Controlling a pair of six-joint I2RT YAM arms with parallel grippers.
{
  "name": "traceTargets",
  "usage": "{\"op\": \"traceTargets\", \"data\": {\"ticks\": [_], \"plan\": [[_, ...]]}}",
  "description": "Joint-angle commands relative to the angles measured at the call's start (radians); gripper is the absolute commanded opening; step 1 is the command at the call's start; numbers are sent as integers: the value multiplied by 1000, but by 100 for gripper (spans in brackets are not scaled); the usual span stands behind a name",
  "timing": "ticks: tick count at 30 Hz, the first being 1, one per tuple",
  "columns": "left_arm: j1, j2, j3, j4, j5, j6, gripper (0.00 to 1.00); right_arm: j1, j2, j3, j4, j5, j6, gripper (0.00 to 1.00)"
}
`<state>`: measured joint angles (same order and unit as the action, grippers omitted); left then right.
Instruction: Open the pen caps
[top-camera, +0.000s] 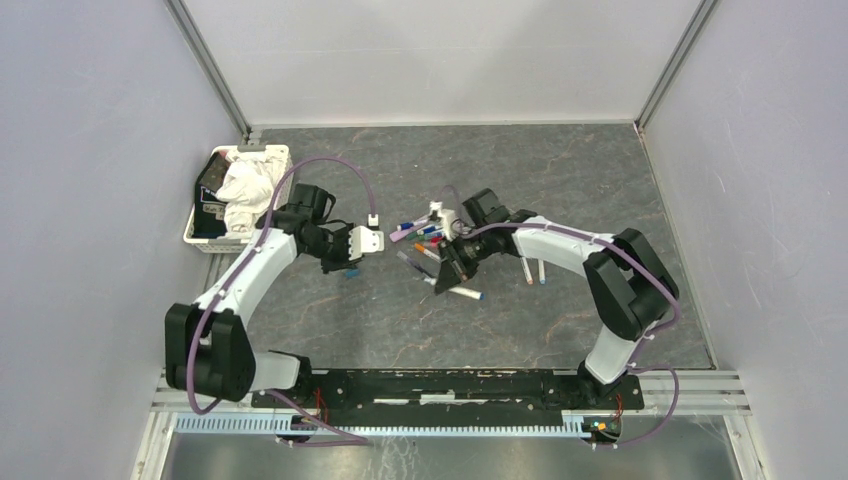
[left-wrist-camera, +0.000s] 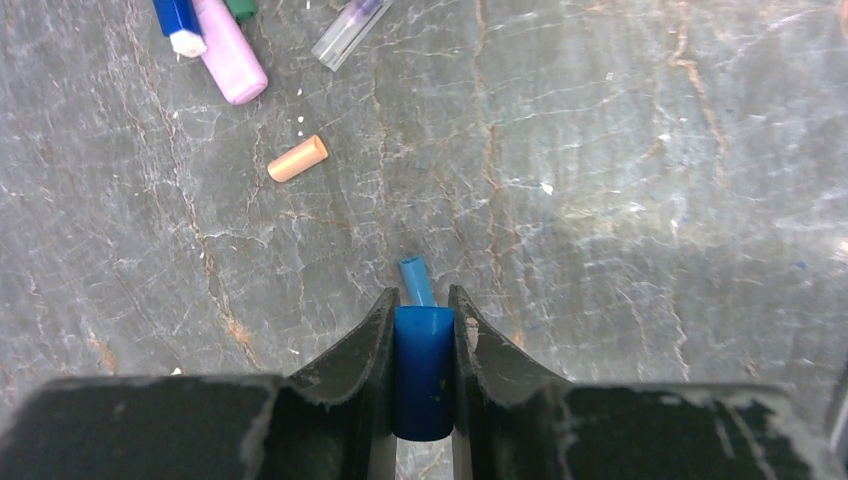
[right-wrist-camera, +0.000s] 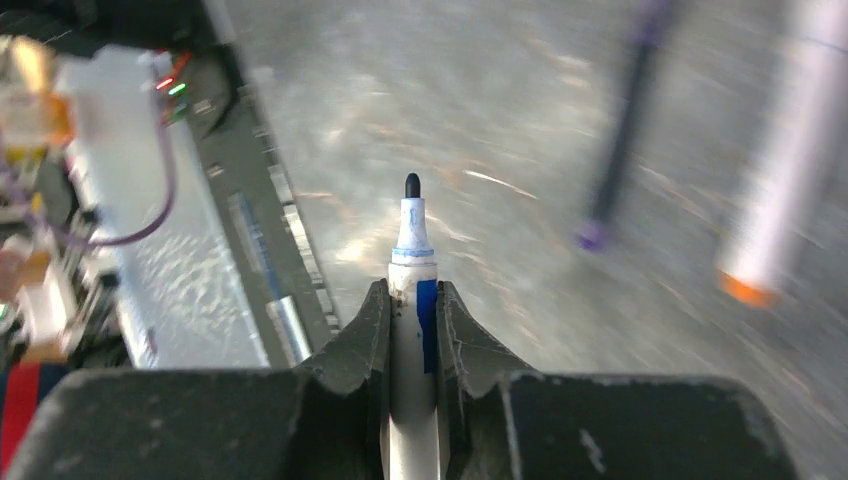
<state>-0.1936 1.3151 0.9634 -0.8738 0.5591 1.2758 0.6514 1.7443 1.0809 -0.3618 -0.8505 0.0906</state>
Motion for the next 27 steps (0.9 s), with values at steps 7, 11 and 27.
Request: {"op": "traceTargets", "data": {"ticks": [7,11,27], "plan": [[49,177,-61,309,-38,-124,2,-157,-119,-124,85,760,159,0],[60,242,-39,326,-55,-137,6,-157,-92,-136,113,870,190,0],[62,287,-37,308,-32,-159,39,-158,-89,-233,201,1085,245,30]]}}
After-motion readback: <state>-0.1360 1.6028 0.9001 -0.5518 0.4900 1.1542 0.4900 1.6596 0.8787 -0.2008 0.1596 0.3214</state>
